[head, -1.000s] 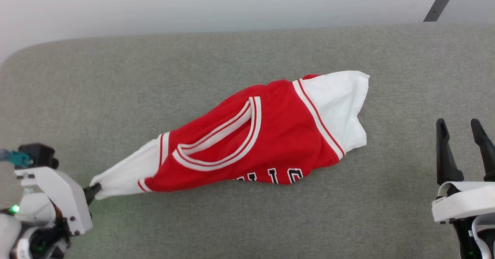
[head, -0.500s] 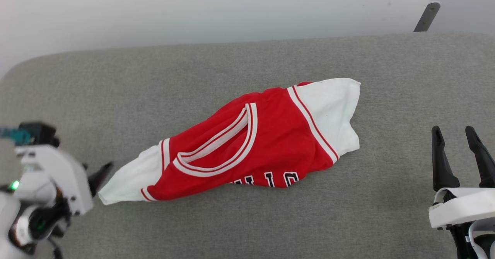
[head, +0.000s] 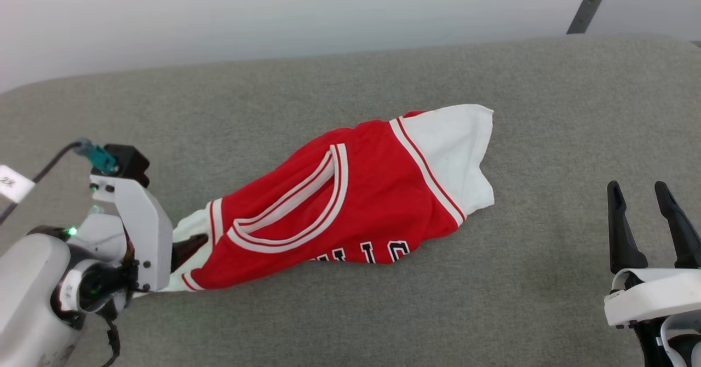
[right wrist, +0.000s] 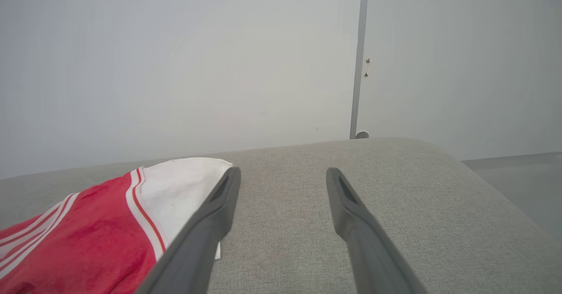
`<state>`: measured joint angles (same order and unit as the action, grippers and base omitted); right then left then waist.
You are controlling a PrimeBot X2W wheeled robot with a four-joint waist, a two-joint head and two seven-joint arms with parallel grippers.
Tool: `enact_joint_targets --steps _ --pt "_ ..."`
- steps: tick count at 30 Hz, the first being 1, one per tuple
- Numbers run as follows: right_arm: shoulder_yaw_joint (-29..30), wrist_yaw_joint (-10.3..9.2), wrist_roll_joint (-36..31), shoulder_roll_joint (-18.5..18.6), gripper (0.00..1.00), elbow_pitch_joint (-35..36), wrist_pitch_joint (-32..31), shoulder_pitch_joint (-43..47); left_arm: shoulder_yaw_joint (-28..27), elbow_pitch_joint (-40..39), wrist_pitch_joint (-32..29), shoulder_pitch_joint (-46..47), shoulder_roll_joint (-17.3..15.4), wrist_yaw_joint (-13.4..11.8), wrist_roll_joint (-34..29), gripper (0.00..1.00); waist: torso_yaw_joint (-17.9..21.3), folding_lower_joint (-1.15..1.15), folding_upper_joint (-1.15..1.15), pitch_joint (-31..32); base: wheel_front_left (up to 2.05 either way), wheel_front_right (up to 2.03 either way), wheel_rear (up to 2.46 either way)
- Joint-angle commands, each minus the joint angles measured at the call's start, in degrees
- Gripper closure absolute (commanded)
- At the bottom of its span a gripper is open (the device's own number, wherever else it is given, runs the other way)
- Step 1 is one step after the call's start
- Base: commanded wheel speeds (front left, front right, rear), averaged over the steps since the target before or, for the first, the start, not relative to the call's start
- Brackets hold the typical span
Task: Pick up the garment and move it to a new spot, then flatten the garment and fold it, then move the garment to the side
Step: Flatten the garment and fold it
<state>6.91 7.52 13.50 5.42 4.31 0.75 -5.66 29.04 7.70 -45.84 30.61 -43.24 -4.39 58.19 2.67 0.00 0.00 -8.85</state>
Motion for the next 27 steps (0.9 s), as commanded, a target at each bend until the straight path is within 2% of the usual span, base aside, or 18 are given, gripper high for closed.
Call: enact_joint_targets --steps 1,9,16,27 --pt "-0.1 -0.06 0.2 -0.1 0.0 0.1 0.4 -0.8 0.9 0.8 -0.6 1.0 -0.2 0.5 -1.1 0.0 0.8 0.0 0.0 -0.9 0.0 0.0 0.0" --pt "0.3 -0.06 0.1 -0.2 0.0 -0.2 0.7 -1.2 2.2 4.7 0.1 2.3 0.9 2.5 -2.1 0.0 1.9 0.0 0.0 -2.3 0.0 0.0 0.0" --pt "0.6 -0.06 -0.1 -0.3 0.0 -0.2 0.7 -1.4 2.4 5.9 -0.1 3.2 2.0 3.1 -1.4 0.0 2.1 0.0 0.0 -2.8 0.0 0.0 0.0" --pt "0.9 -0.06 -0.5 -0.2 0.0 -0.1 0.4 -1.2 1.9 2.2 -3.1 2.8 1.7 1.3 1.1 0.0 1.7 0.0 0.0 -2.7 0.0 0.0 0.0"
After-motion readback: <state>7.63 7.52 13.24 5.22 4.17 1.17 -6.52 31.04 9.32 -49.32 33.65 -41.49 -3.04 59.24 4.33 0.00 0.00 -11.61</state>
